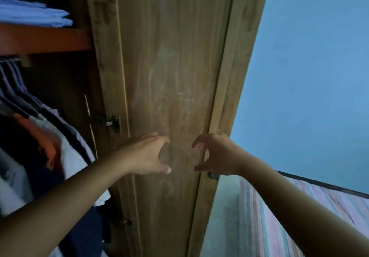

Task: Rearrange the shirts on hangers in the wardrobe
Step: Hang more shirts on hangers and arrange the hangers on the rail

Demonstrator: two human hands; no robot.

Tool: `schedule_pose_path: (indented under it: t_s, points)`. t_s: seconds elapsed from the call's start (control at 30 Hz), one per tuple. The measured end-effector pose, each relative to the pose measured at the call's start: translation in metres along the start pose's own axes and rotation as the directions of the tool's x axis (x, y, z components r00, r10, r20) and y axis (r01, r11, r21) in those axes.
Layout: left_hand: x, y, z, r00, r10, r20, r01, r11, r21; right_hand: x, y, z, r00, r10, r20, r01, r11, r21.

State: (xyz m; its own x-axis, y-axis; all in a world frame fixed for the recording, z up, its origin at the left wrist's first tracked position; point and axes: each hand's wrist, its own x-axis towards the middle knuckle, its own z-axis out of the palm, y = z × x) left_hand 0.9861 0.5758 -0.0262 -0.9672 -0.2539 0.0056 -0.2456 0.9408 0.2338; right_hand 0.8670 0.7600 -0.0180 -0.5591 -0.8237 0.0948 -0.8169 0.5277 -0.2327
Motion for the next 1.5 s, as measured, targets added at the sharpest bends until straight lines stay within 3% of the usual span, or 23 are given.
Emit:
schedule_pose_path:
  t_s: [0.43,0.77,0.9,1.13,1.27,1.5]
  points:
    - [0.079,0.168,0.051,0.951,0.304,0.051,-0.304,0.953,-0.011,-0.098,0.143,-0.043,0.964,0.259,-0.062,-0.261,0.965,-0.021]
    - [0.127,0.265,0.085,0.837,0.534,0.118,-0.540,0.842,0.017,-0.165,0.210,-0.050,0.878,0.465,-0.115,-0.477,0.870,-0.124]
    - [0.146,0.298,0.103,0.771,0.627,0.106,-0.630,0.776,-0.009,-0.195,0.225,-0.047,0.798,0.585,-0.142,-0.599,0.796,-0.089]
    - [0.159,0.341,0.133,0.617,0.774,0.145,-0.779,0.626,-0.024,-0.251,0.237,-0.028,0.596,0.769,-0.229,-0.800,0.594,-0.087]
    - [0.160,0.370,0.150,0.530,0.832,0.165,-0.836,0.545,-0.062,-0.286,0.236,-0.015,0.479,0.840,-0.256,-0.873,0.486,-0.039]
    - [0.154,0.429,0.202,0.434,0.877,0.208,-0.877,0.464,-0.128,-0.359,0.251,-0.001,0.292,0.917,-0.271,-0.950,0.311,0.029]
